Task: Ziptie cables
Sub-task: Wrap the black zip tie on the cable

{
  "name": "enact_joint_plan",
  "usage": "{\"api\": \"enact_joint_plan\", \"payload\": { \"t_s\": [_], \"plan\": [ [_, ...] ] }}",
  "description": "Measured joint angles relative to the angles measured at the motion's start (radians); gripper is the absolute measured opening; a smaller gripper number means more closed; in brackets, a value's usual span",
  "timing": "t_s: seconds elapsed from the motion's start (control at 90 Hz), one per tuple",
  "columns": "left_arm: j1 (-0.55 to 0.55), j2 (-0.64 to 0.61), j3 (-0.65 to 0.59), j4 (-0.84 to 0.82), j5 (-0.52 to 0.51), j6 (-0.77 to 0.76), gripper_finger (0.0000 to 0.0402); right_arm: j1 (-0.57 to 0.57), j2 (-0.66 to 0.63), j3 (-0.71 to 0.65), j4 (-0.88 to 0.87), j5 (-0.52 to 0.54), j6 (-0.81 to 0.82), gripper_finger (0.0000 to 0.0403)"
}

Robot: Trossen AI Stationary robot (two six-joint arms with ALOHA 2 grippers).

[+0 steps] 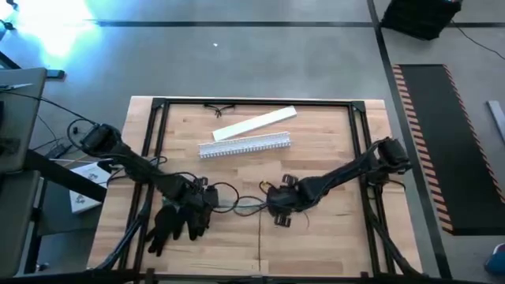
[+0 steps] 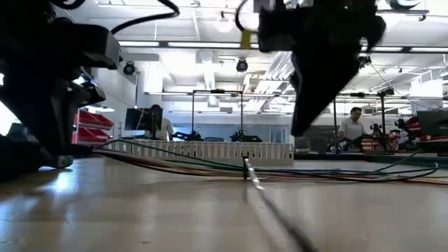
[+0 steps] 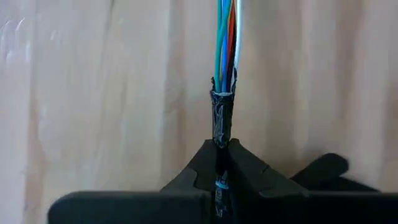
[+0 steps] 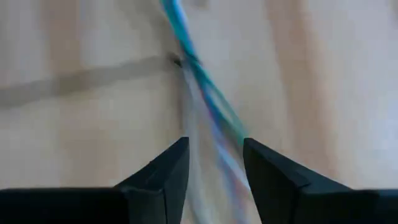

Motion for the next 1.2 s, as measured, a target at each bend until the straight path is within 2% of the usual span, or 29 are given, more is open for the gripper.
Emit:
{"api": "enact_joint_plan", "payload": {
  "t_s": [0.1, 0.178, 0.3, 0.456, 0.611, 0.7, 0.756, 0.8, 1.011, 1.122, 1.2],
  "plan": [
    [-0.010, 0.000, 0.000, 0.005, -0.001, -0.008, 0.0004, 0.038, 0.030, 0.001, 0.160, 0.011, 0.160, 0.0138],
    [-0.018, 0.001, 0.000, 0.015, -0.006, -0.016, 0.0004, 0.057, 0.066, 0.001, 0.216, 0.016, 0.258, 0.0138],
    [-0.031, 0.008, 0.000, 0.057, -0.033, -0.039, 0.0004, 0.072, 0.133, 0.001, 0.253, 0.063, 0.406, 0.0138],
    [-0.048, 0.027, 0.000, 0.079, -0.064, -0.068, 0.0004, 0.080, 0.189, 0.002, 0.253, 0.119, 0.512, 0.0138],
    [-0.065, 0.030, 0.000, 0.080, -0.078, -0.071, 0.0004, 0.081, 0.204, 0.004, 0.244, 0.138, 0.530, 0.0118],
    [-0.078, 0.030, 0.000, 0.072, -0.102, -0.082, 0.0016, 0.080, 0.199, 0.004, 0.208, 0.137, 0.502, 0.0069],
    [-0.080, 0.030, 0.000, 0.058, -0.080, -0.087, 0.0033, 0.079, 0.194, 0.004, 0.182, 0.133, 0.484, 0.0029],
    [-0.078, 0.030, 0.000, 0.040, -0.070, -0.087, 0.0051, 0.078, 0.192, 0.004, 0.170, 0.131, 0.460, 0.0013],
    [-0.049, 0.001, 0.023, -0.132, -0.057, -0.063, 0.0139, 0.079, 0.190, 0.005, 0.169, 0.115, 0.410, 0.0002],
    [-0.045, -0.022, 0.074, -0.243, -0.066, -0.042, 0.0159, 0.079, 0.190, 0.004, 0.169, 0.113, 0.414, 0.0001],
    [-0.050, -0.028, 0.101, -0.232, -0.085, 0.033, 0.0163, 0.079, 0.190, 0.004, 0.171, 0.113, 0.408, 0.0001]
  ]
}}
